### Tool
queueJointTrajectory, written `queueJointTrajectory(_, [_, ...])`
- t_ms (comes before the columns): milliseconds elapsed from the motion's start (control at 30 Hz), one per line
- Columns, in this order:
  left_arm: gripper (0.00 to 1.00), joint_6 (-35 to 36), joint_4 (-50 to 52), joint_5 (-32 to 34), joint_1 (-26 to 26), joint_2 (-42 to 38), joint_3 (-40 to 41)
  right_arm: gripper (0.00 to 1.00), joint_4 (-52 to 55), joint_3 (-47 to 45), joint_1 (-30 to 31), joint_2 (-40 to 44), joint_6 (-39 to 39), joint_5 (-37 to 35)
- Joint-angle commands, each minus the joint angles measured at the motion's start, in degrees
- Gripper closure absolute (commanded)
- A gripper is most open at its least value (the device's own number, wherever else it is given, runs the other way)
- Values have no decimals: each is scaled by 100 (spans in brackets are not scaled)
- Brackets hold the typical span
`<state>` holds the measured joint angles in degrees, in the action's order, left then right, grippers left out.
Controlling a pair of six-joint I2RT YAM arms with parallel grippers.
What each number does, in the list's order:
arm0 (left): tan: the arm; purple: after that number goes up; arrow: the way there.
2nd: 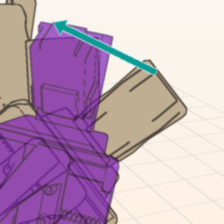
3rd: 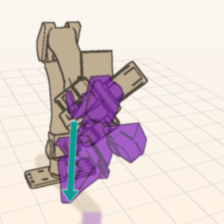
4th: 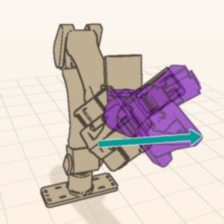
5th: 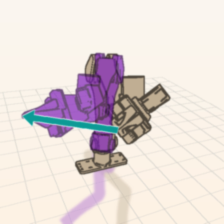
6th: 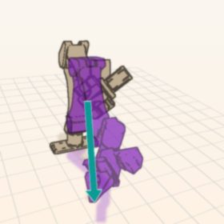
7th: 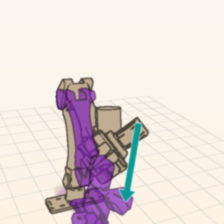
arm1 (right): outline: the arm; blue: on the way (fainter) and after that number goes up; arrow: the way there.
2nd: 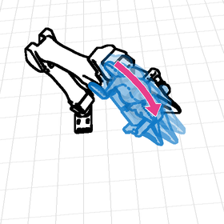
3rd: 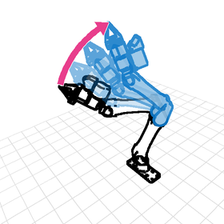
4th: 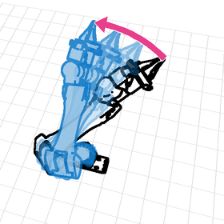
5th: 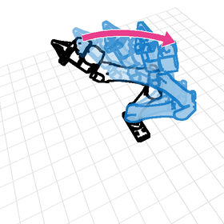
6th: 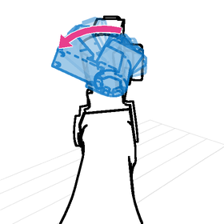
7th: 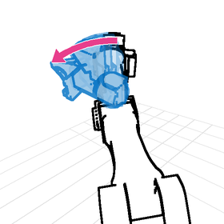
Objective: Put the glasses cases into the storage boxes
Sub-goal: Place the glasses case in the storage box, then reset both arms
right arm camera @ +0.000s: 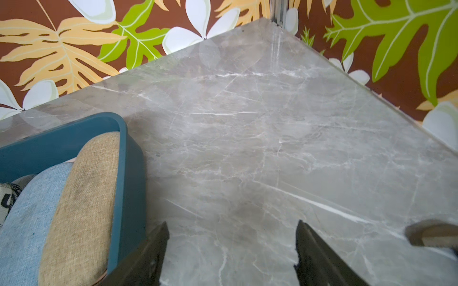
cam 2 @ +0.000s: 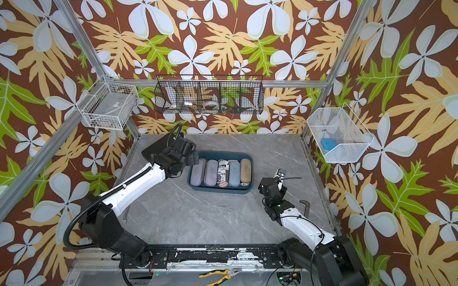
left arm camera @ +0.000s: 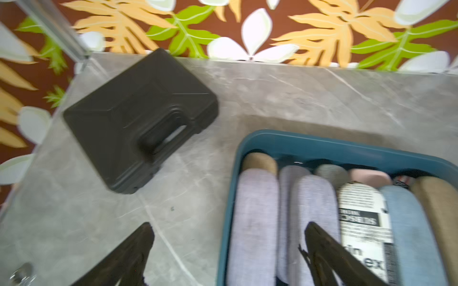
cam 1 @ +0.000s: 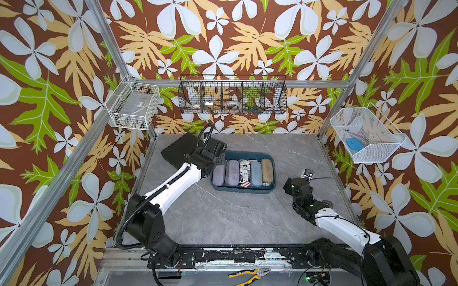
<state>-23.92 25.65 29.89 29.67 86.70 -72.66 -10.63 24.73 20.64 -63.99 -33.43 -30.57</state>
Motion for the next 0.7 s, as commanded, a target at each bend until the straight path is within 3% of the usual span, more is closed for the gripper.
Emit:
queueJointTrajectory(0, [2, 79, -1164, 809, -149, -621, 951, 20, -735, 96, -7, -211, 696, -334])
queueJointTrajectory(167, [0, 662, -3610, 1608, -246, -2009, 3202, 19, -975, 302, -8, -607, 1085, -558])
queueJointTrajectory(333, [0, 1568, -5850, 1615, -488, -3071, 5083, 18, -1103, 421, -104, -793, 1163, -513])
queueJointTrajectory(467, [0, 1137, -6026, 784, -1256, -3673, 5800, 18, -1108, 501, -143, -844, 1283, -511])
queueJointTrajectory(667, [0, 1399, -6507, 874, -1328, -4383, 6508, 16, -1138, 412, -391, -716, 1525, -707])
